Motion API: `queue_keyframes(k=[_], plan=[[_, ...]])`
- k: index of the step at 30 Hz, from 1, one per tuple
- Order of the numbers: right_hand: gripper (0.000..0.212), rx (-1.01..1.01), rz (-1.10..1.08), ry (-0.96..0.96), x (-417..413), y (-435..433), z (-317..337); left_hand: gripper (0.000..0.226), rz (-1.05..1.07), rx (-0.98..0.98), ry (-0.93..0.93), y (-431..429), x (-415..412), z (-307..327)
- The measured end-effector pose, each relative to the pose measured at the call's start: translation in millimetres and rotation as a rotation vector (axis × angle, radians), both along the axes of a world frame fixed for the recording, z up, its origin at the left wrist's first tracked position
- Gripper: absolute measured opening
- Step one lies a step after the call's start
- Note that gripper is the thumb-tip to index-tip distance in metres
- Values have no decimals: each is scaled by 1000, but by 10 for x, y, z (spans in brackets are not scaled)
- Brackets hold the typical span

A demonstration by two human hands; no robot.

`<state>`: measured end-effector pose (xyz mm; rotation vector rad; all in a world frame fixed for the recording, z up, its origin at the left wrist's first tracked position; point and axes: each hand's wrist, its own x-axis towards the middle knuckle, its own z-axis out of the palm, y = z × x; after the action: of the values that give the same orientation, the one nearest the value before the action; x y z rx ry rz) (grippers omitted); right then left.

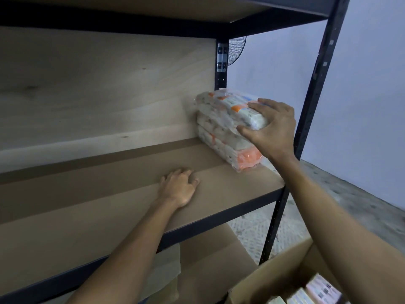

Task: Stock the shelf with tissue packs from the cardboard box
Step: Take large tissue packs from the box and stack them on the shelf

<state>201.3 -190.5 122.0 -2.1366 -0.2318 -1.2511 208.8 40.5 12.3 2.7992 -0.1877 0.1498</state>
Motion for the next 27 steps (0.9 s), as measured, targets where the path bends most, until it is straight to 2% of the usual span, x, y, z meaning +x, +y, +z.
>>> queue_keyframes(k=[14,18,27], plan=[[58,-48,-22,116,876,-134,-6,52,-9,36,-43,-90,193,-143],[57,1,25,125,1021,-152,-14,51,0,42,-52,-102,197,-148],[60,-28,22,181,1225,-165,-2,51,10,31,-66,-109,200,-158]])
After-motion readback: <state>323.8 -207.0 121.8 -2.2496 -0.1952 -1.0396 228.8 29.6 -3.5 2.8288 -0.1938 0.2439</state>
